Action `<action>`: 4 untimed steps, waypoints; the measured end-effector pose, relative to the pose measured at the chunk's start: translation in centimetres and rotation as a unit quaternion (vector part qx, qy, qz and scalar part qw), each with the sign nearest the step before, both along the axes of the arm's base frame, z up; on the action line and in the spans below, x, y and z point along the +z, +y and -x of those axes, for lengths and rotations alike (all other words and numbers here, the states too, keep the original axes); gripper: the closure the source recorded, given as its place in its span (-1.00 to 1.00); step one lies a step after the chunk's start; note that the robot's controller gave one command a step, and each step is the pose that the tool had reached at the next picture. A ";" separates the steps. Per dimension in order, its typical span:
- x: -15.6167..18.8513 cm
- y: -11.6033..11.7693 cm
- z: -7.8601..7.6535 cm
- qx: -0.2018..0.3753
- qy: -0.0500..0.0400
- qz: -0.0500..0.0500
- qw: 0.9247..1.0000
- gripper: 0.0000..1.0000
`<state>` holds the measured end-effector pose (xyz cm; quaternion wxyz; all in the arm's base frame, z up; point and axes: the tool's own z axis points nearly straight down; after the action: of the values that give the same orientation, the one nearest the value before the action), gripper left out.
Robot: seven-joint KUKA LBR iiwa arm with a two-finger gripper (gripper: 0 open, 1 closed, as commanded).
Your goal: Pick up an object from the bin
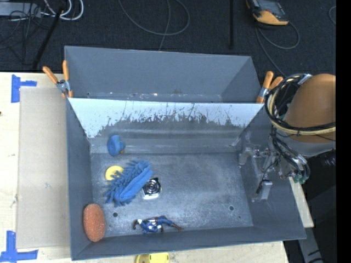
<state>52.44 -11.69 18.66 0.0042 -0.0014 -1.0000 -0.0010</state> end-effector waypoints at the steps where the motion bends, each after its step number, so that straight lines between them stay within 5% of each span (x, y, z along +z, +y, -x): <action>1: 0.5 0.0 -0.2 0.002 -0.004 0.001 1.000 -1.00; 2: 3.8 1.3 -2.6 0.015 -0.003 0.001 1.000 -1.00; 3: 2.0 2.7 -2.4 0.005 -0.011 0.002 1.000 -1.00; 4: -3.8 3.5 -0.6 0.060 -0.005 0.001 0.998 -1.00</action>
Offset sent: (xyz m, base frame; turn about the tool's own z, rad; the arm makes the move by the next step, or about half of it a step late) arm 0.0366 0.0201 0.0537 -0.0443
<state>53.03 -8.23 14.82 -0.0008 0.0582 -0.9983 0.0001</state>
